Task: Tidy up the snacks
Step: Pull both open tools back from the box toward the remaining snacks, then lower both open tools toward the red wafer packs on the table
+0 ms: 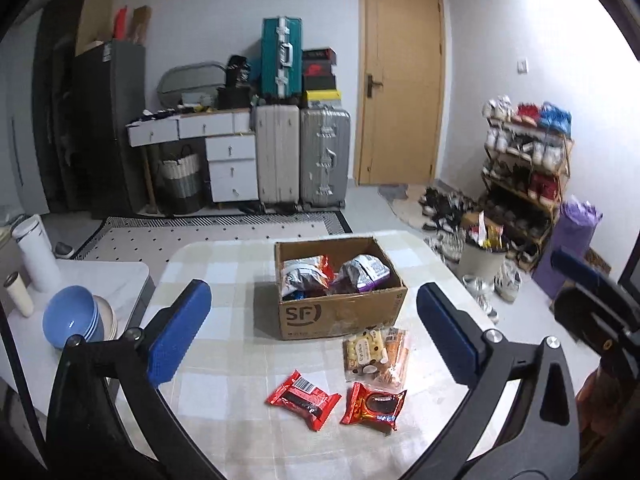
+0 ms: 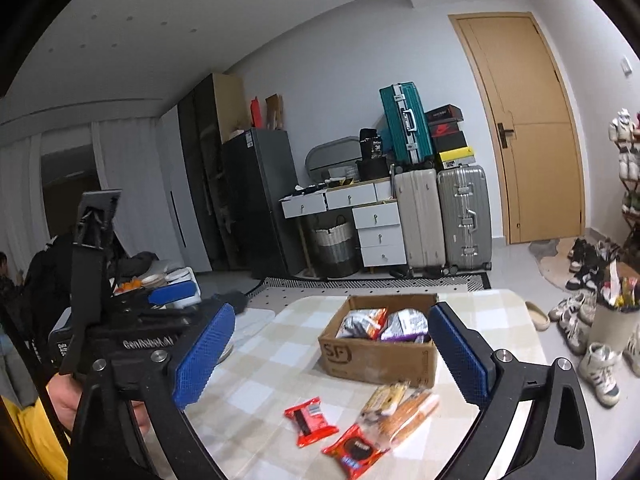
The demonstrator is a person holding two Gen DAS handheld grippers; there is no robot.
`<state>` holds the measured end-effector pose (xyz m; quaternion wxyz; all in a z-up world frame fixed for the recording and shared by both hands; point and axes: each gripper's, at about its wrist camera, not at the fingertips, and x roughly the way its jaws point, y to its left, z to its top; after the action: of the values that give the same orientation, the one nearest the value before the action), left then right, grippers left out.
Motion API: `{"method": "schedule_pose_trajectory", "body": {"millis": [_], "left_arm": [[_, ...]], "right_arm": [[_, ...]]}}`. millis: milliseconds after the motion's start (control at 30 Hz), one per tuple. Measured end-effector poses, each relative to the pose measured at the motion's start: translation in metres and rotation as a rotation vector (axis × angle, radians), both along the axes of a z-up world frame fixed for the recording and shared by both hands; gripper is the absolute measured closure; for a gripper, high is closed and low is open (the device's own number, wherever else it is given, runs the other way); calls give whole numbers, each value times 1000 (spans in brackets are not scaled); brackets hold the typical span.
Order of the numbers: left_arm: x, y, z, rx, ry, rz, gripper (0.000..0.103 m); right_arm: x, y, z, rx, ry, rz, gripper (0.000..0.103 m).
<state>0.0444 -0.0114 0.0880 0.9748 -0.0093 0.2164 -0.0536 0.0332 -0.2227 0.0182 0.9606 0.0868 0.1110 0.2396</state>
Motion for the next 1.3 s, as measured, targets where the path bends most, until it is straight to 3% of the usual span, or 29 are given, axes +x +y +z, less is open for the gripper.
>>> {"method": "schedule_pose_trajectory", "body": {"millis": [200, 367, 633, 1300], "left_arm": [[-36, 19, -21, -36, -49, 55, 0], [-35, 23, -63, -19, 36, 49, 0], [-5, 24, -116, -46, 157, 60, 0], [8, 18, -153, -40, 210, 47, 0]], "right_arm": [[-25, -12, -30, 64, -1, 22, 1], [-19, -4, -59, 10, 72, 15, 1], [-6, 0, -84, 29, 146, 23, 1], [-1, 15, -102, 10, 166, 53, 1]]}}
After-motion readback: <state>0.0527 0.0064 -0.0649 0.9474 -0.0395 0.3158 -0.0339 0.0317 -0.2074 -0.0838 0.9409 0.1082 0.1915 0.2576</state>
